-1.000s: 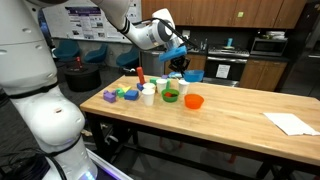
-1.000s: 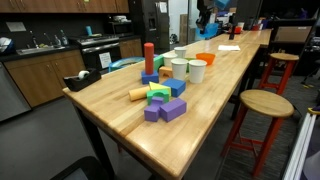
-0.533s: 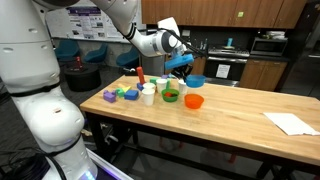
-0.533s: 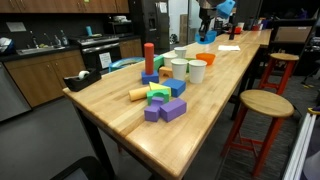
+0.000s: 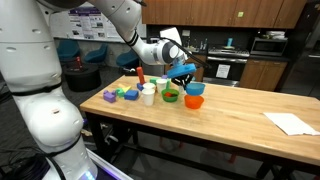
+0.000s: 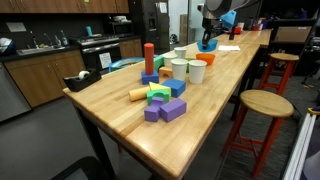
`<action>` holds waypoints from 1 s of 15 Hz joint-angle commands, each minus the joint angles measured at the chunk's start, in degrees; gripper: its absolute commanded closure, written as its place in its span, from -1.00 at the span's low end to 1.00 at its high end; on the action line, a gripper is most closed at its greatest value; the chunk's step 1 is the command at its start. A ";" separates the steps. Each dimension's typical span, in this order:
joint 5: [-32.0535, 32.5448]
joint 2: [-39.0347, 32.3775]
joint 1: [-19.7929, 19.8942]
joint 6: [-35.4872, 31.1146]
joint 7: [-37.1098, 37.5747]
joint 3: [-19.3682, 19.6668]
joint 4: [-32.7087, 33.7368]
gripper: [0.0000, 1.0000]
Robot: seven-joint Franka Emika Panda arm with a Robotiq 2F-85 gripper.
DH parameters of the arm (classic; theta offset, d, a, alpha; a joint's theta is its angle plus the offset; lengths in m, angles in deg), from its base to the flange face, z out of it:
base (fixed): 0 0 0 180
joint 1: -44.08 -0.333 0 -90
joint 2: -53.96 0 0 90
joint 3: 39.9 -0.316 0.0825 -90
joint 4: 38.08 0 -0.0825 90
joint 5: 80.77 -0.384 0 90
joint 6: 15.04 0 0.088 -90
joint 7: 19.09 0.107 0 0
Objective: Put the bowls together
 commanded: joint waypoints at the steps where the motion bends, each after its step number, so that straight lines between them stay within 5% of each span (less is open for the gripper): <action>1: -2.42 -0.96 0.55 -2.74 -4.00 -0.01 -1.37 0.98; 14: -14.15 -3.04 2.42 -6.62 -17.85 -0.89 -2.29 0.98; 15: -14.38 -3.10 2.47 -6.28 -17.81 -0.75 -2.16 0.43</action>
